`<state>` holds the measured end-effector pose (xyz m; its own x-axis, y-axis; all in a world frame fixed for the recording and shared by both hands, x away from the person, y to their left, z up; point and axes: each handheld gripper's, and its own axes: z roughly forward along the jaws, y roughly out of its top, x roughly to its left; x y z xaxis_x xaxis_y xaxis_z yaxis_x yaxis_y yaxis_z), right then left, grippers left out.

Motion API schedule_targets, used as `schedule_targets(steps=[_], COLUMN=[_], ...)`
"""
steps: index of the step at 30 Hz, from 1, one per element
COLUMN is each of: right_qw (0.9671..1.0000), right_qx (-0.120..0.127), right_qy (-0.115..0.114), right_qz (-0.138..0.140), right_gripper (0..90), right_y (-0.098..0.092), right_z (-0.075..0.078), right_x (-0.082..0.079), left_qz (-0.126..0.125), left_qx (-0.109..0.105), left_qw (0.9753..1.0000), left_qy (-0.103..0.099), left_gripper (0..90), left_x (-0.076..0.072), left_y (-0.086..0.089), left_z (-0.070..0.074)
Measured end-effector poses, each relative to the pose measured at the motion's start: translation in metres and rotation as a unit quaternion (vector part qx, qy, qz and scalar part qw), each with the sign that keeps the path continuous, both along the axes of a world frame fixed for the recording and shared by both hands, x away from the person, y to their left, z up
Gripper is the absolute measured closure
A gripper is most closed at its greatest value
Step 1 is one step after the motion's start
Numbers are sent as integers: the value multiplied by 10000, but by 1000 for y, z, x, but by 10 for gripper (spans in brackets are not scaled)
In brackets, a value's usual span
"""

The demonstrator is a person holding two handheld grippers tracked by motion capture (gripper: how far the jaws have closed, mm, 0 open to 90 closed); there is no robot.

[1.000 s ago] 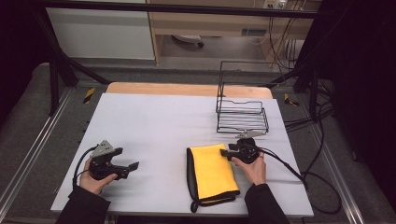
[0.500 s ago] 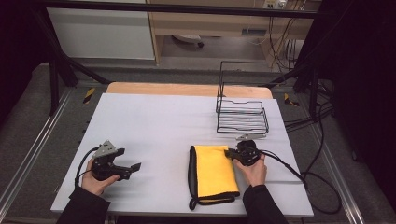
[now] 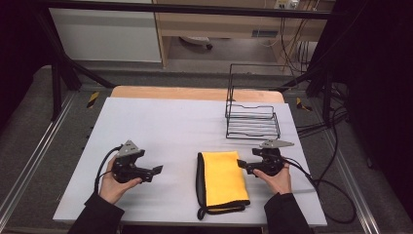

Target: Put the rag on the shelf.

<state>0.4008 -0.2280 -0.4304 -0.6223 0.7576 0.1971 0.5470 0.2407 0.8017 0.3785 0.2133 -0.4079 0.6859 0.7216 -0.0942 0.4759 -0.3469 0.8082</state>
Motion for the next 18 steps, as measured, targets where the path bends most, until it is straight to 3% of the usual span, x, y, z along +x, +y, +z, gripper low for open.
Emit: schedule_targets(steps=[6, 9, 12, 18], right_qw=[9999, 9999, 9998, 9999], right_qx=[6, -3, 36, 51], right_qy=[-13, -28, -24, -61], right_qz=[115, 158, 175, 150], right_gripper=[68, 58, 54, 45], right_y=[-2, -3, -3, -5], right_z=[2, 3, 4, 6], right_x=[-4, -8, -11, -14], left_qz=[-177, -167, -109, -28], left_qx=[-26, 88, 4, 266], left_qw=[9998, 9997, 9995, 9988], left_qy=[127, 183, 305, 421], left_gripper=[69, 87, 115, 157], left_x=[14, 21, 29, 46], left_y=[-43, -64, -83, -114], left_z=[4, 4, 2, -6])
